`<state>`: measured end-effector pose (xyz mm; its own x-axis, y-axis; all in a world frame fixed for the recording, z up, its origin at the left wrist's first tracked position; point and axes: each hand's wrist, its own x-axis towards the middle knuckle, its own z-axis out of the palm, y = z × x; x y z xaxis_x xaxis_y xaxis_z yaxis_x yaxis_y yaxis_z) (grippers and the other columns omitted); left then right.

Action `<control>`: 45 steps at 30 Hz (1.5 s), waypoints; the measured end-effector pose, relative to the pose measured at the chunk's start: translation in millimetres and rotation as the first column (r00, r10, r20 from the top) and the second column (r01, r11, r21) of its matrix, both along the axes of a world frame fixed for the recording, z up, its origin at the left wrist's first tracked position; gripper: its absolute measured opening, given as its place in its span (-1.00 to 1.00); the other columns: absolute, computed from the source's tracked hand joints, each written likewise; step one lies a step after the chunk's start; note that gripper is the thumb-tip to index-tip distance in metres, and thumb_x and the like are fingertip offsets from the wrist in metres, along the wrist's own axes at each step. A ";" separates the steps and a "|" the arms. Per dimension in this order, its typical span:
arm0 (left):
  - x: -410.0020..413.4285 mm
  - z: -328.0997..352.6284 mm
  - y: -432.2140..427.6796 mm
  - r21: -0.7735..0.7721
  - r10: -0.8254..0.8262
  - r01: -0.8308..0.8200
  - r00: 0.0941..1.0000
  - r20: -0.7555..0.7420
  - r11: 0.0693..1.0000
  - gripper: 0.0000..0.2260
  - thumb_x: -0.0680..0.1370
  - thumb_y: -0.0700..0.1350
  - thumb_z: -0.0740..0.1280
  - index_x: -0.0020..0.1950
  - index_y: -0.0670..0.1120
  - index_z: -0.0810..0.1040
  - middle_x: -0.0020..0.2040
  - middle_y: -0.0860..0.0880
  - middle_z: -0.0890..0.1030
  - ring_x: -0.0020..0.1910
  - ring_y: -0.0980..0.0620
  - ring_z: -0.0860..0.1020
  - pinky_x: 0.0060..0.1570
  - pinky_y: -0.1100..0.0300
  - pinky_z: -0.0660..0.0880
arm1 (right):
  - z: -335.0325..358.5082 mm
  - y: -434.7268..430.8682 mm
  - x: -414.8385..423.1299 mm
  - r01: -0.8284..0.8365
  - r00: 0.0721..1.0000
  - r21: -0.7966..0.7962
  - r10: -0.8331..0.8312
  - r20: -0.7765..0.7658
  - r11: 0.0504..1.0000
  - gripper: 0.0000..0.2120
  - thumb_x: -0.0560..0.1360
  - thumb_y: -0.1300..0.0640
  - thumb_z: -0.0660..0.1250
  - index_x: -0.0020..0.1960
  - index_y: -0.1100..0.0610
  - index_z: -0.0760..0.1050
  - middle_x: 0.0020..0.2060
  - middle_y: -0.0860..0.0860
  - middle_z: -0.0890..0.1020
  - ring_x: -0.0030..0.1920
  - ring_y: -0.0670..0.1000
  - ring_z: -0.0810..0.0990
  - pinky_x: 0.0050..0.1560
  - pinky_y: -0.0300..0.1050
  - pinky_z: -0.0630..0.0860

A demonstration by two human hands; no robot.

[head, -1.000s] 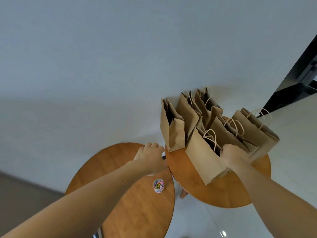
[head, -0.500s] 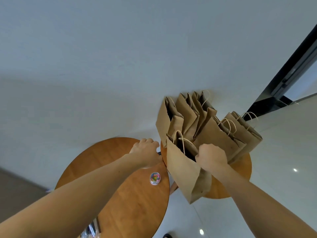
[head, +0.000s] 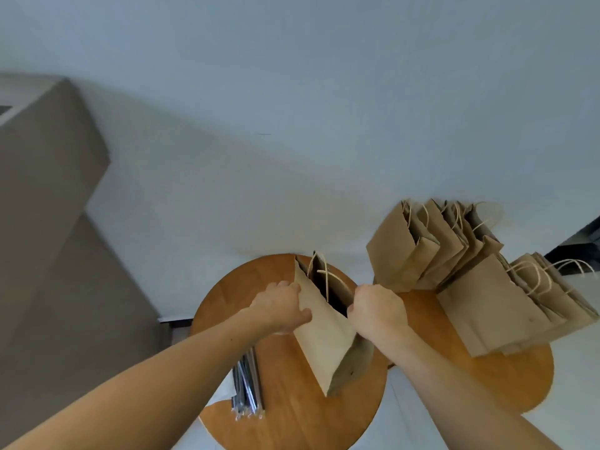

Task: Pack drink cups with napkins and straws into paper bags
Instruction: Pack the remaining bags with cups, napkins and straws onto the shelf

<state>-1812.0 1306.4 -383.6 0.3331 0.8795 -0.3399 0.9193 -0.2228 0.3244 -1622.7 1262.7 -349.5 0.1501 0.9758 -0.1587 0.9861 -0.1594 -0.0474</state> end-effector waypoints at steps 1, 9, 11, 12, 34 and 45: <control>-8.3 -8.3 -4.2 -0.031 0.027 -0.027 1.000 0.008 0.999 -0.47 0.52 0.25 0.26 0.37 -0.04 0.40 0.27 -0.06 0.50 0.19 -0.07 0.47 0.11 0.05 0.51 | -8.5 -0.1 -11.0 -0.004 1.000 -0.006 0.004 -0.024 1.000 -0.66 0.55 0.06 0.29 -0.35 -0.02 0.25 -0.43 -0.08 0.41 -0.46 -0.10 0.36 -0.51 -0.22 0.16; -25.6 -61.1 -34.1 -0.370 0.265 -0.210 0.958 0.105 0.905 -0.26 0.45 0.39 0.17 0.49 -0.04 0.26 0.36 -0.08 0.48 0.23 -0.05 0.51 0.02 0.14 0.44 | -74.2 -1.1 -47.8 0.024 0.985 -0.143 -0.048 -0.165 0.989 -0.73 0.55 0.08 0.29 -0.30 0.00 0.33 -0.42 -0.13 0.39 -0.43 -0.12 0.38 -0.50 -0.29 0.18; -22.0 -67.9 -37.9 -0.424 0.336 -0.257 0.934 0.122 0.868 -0.17 0.42 0.43 0.15 0.52 -0.07 0.21 0.39 -0.10 0.46 0.24 -0.05 0.51 -0.01 0.18 0.41 | -85.8 -4.8 -48.1 -0.025 0.981 -0.194 -0.013 -0.195 0.981 -0.79 0.54 0.02 0.28 -0.24 0.02 0.36 -0.41 -0.13 0.40 -0.38 -0.08 0.46 -0.46 -0.25 0.24; -19.7 -70.4 -39.7 -0.436 0.366 -0.282 0.923 0.121 0.855 -0.15 0.40 0.45 0.15 0.52 -0.07 0.21 0.37 -0.10 0.48 0.22 -0.05 0.52 0.01 0.17 0.44 | -90.1 -5.9 -47.6 -0.059 0.978 -0.217 0.013 -0.207 0.974 -0.77 0.54 -0.03 0.26 -0.25 0.01 0.35 -0.41 -0.13 0.40 -0.35 -0.05 0.50 -0.44 -0.22 0.27; -12.7 -105.7 -35.5 -0.376 0.675 -0.589 0.722 0.153 0.715 -0.80 0.61 0.10 0.22 0.15 0.02 0.44 -0.05 0.03 0.63 -0.17 0.06 0.66 -0.15 0.24 0.65 | -129.2 43.3 40.2 -0.141 0.875 -0.184 0.035 -0.483 0.973 -0.76 0.61 -0.11 0.24 0.15 0.02 0.48 -0.11 -0.12 0.61 -0.17 -0.10 0.63 -0.07 -0.23 0.64; -30.9 -81.2 -14.2 -0.498 0.501 -0.379 0.855 0.134 0.780 -0.01 0.30 0.27 0.49 0.57 0.15 -0.01 0.56 -0.06 0.23 0.47 -0.09 0.33 0.30 0.09 0.39 | -104.6 49.8 29.9 -0.428 0.719 -0.354 0.075 -0.691 0.832 -0.09 0.40 -0.30 0.41 0.58 -0.14 0.01 0.52 -0.08 0.29 0.46 0.06 0.36 0.39 0.07 0.42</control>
